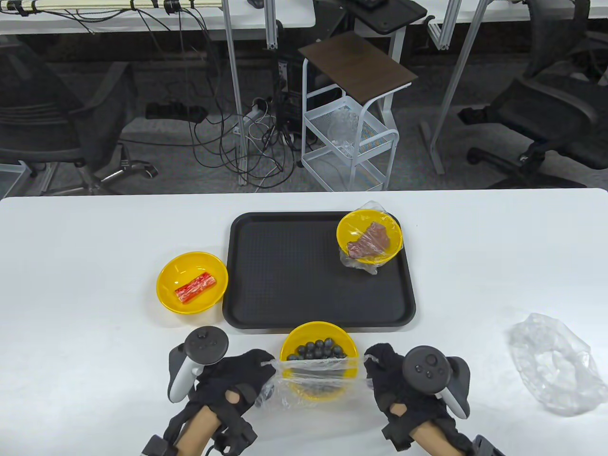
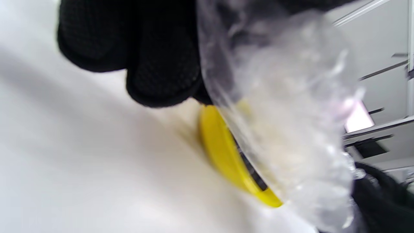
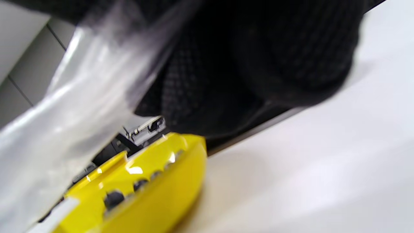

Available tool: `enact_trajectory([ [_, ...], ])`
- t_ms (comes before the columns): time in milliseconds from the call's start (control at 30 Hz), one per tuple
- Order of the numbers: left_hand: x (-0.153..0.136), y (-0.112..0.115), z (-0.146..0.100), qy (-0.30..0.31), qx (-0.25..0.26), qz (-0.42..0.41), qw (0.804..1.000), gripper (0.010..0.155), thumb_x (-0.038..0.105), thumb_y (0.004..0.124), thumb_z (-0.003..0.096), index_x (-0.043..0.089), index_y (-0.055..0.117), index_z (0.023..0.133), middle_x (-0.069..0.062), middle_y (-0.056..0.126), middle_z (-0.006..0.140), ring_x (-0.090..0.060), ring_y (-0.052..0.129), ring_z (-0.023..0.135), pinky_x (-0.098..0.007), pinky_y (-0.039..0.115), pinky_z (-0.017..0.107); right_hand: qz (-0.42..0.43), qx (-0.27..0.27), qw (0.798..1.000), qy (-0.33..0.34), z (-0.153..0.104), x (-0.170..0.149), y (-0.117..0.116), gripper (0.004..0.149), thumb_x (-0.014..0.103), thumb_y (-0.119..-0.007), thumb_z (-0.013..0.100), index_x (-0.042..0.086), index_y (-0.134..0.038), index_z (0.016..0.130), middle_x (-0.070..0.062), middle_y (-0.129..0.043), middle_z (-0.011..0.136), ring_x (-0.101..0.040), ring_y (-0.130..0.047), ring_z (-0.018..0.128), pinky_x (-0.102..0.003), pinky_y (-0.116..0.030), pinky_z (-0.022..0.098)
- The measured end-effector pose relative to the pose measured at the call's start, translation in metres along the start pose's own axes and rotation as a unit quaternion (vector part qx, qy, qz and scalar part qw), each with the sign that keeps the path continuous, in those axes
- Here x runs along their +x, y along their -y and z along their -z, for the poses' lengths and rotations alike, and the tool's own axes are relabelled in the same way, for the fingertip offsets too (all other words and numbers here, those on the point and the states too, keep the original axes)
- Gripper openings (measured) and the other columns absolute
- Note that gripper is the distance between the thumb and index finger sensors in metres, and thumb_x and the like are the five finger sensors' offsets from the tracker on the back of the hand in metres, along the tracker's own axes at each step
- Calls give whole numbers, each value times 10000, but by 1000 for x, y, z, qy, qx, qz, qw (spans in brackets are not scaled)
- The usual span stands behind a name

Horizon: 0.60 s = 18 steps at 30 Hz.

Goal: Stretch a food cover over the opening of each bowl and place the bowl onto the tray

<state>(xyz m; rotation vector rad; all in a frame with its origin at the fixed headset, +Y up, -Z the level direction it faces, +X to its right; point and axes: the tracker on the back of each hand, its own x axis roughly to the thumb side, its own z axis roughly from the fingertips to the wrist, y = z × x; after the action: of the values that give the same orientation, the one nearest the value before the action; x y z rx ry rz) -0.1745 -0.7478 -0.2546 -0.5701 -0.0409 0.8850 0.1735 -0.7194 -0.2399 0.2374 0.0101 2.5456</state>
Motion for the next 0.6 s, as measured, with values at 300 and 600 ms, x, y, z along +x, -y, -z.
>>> enact_trajectory([
  [300,-2,16,-2,-29,-20,58,998,461,412,804,485,169,839,875,34,1070,529,-250,1089,442,-457,920,408,-89,13,996,13,-8,0,-19,474,338,-802,441,41,-853,807,-28,-1014,475,-193,-1086,253,-317,-926,134],
  [600,-6,27,5,-46,-51,83,994,463,410,799,489,174,829,887,32,1066,550,-257,1085,465,-461,913,425,-116,34,993,8,-9,-4,-28,476,333,-797,444,46,-840,822,-29,-1016,486,-202,-1091,265,-322,-930,141],
])
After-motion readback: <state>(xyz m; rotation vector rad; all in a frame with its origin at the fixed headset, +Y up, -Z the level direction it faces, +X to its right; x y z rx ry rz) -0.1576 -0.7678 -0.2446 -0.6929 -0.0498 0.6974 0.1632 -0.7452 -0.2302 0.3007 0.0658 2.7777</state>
